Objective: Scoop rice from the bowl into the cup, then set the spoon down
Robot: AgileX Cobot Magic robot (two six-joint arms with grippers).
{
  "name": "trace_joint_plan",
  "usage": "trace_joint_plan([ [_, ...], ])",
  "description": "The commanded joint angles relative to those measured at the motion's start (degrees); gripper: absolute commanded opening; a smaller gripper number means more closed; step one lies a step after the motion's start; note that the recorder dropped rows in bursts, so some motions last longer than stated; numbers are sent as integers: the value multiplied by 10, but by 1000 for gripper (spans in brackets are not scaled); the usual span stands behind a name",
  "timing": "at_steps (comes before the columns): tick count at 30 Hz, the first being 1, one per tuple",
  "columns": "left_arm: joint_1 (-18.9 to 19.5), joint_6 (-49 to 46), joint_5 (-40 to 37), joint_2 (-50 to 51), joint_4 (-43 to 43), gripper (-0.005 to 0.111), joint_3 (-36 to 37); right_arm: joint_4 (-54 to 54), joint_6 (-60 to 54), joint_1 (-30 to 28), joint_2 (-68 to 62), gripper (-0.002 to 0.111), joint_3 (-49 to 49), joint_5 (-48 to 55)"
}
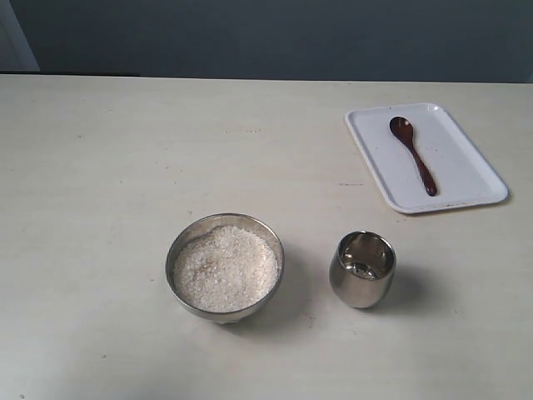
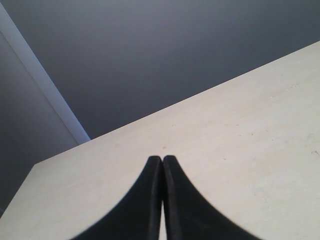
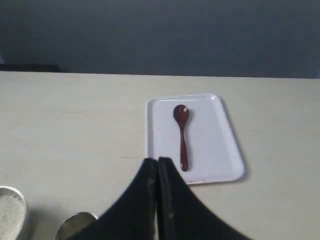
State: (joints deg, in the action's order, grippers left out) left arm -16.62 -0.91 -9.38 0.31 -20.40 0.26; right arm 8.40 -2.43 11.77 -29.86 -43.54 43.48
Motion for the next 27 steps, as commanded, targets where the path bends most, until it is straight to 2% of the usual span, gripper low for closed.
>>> trace_joint_plan([
  [1, 0, 5, 5, -3, 0, 0, -3, 3, 0, -61, 24, -1, 0, -3],
  [8, 0, 5, 5, -3, 0, 0, -3, 44, 24, -131, 103, -1, 7, 11],
  [12, 0, 5, 5, -3, 0, 0, -3, 64, 21, -205, 148, -1, 50, 40],
  [14, 0, 5, 5, -3, 0, 0, -3, 65, 21, -220, 158, -1, 77, 42],
  [19, 0, 5, 3, -3, 0, 0, -3, 85, -9, -221, 162, -1, 134, 19],
  [27, 0, 5, 3, -3, 0, 0, -3, 149, -35, -221, 193, -1, 255, -99],
])
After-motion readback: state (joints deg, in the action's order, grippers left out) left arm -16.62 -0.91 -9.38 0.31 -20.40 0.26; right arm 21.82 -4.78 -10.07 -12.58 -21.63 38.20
